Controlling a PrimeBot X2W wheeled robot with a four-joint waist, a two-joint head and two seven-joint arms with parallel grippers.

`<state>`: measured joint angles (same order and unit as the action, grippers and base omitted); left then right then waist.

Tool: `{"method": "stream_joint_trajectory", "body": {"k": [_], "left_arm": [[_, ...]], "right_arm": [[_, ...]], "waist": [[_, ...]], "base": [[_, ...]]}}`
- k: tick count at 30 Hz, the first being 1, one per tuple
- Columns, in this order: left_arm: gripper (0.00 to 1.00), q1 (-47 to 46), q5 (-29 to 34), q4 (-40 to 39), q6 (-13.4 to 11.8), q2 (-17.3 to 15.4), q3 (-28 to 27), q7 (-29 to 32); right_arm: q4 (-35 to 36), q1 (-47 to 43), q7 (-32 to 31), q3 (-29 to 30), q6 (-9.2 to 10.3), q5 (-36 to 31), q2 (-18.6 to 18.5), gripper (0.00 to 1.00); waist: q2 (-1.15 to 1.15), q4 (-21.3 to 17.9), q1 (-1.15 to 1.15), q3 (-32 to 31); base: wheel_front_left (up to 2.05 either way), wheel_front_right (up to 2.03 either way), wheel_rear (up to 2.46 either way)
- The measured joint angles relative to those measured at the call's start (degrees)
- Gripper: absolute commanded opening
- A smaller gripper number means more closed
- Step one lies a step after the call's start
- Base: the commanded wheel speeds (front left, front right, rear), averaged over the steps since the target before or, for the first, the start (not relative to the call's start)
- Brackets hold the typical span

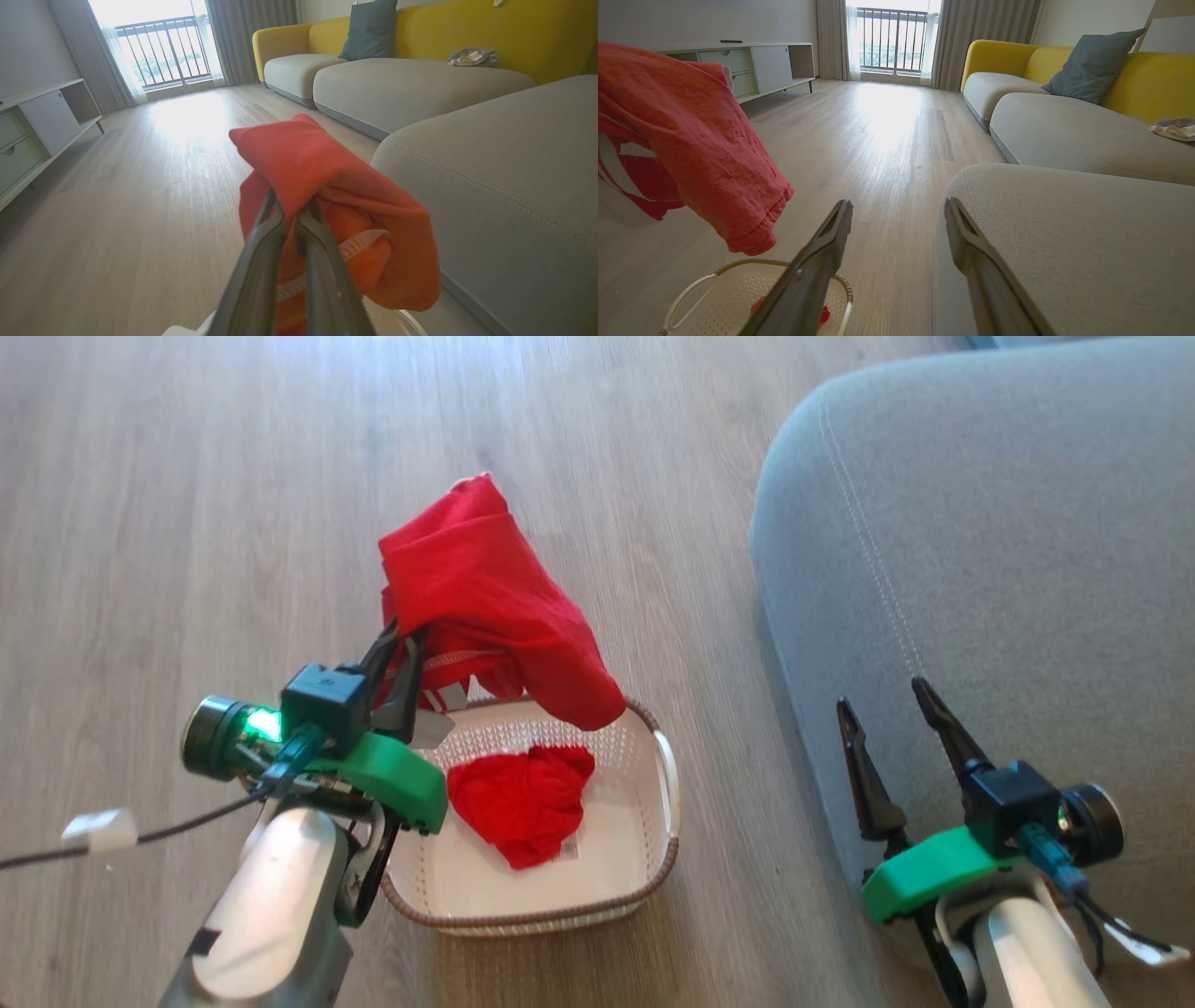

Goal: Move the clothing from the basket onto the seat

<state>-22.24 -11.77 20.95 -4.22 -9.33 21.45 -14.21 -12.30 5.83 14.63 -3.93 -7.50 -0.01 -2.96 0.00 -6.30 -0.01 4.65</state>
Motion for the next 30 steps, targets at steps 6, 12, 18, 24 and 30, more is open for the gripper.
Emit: {"method": "stream_joint_trajectory", "body": {"k": [6, 12, 18, 24, 30], "left_arm": [[0.00, 4.04, 0.09, -8.76, 0.00, 2.05, -4.93, 0.00], [0.00, 4.70, 1.19, -17.23, 1.11, 3.75, -9.04, -0.08], [0.00, 5.05, -1.03, -23.15, 5.31, 6.05, -11.35, -0.46], [0.00, 7.32, -1.00, -24.18, 9.16, 6.34, -8.44, -0.48], [0.00, 8.57, -0.31, -22.94, 10.69, 6.43, -4.14, -0.48]], "right_arm": [[-0.08, -1.72, 0.00, -0.30, 0.00, 0.55, 0.00, 1.00], [0.69, -1.73, 0.00, -0.26, 0.00, 0.55, 0.00, 1.00], [1.02, -1.87, 0.00, -0.25, 0.00, 0.54, 0.00, 1.00], [1.23, -1.96, 0.00, -0.29, 0.00, 0.51, 0.00, 1.00], [1.31, -1.97, 0.00, -0.52, 0.00, 0.51, 0.00, 1.00]], "waist": [[0.00, 0.88, 0.00, -3.39], [0.00, 1.40, 0.00, -3.94], [0.00, 1.84, 0.00, -4.10], [0.00, 1.89, 0.00, -4.33], [0.00, 1.82, 0.00, -4.16]], "base": [[0.00, 0.00, 0.00], [0.00, 0.00, 0.00], [0.00, 0.00, 0.00], [0.00, 0.00, 0.00], [0.00, 0.00, 0.00]]}}
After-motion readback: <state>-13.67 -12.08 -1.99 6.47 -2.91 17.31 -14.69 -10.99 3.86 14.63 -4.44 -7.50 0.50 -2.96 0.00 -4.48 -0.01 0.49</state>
